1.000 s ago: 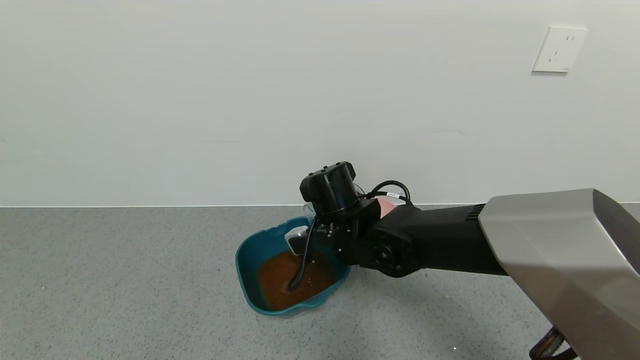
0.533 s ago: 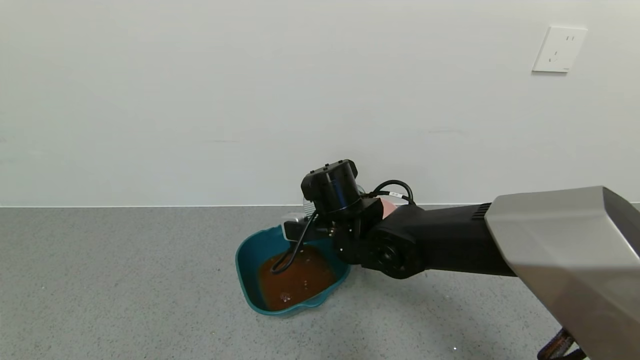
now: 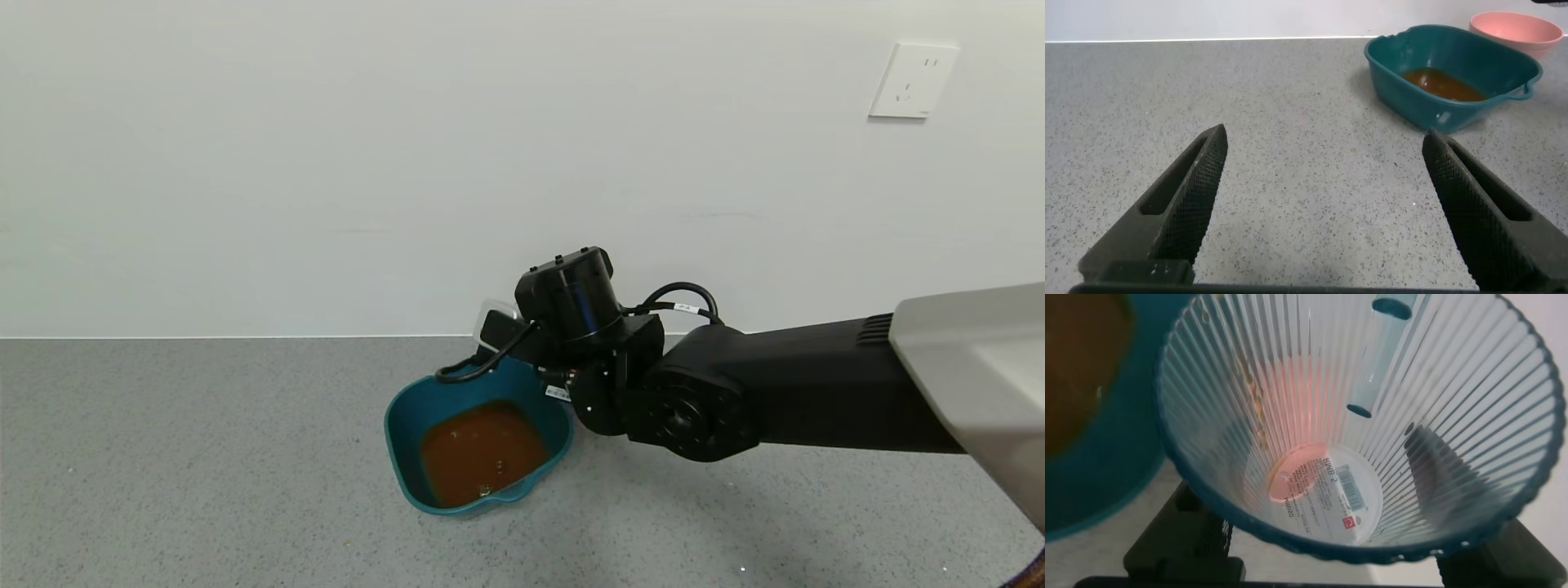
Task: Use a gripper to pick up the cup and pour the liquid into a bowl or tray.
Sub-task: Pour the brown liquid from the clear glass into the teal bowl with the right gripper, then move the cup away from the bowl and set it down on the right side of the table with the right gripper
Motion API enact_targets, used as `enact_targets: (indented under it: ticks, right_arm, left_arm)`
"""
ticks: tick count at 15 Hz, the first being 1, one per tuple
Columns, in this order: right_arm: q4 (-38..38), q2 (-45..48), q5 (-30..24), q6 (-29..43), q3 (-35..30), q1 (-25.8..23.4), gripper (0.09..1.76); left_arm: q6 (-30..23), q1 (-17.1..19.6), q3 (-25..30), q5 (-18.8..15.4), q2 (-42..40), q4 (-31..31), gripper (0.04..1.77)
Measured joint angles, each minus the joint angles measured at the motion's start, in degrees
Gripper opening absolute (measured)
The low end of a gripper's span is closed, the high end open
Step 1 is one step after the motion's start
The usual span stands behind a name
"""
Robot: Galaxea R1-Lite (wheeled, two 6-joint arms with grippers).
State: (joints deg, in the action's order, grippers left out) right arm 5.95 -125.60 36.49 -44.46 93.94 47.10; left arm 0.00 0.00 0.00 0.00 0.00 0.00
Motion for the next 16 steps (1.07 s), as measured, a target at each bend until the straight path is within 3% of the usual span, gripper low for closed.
enact_targets:
  ticks: [9,12,16]
  right_arm:
    - [0.4,9.1,-2.0,43.3,-12.5,-0.9,1.34]
    - [1.7,13.2,-2.2,52.2,-17.5,-0.9,1.34]
    - [12.6,18.2,-2.5,55.2,-27.7,-1.1,1.34]
  left_arm:
    - [0.0,0.0,0.0,0.0,0.0,0.0,1.72]
    - [0.0,0.0,0.0,0.0,0.0,0.0,1.72]
    - [0.0,0.0,0.0,0.0,0.0,0.0,1.72]
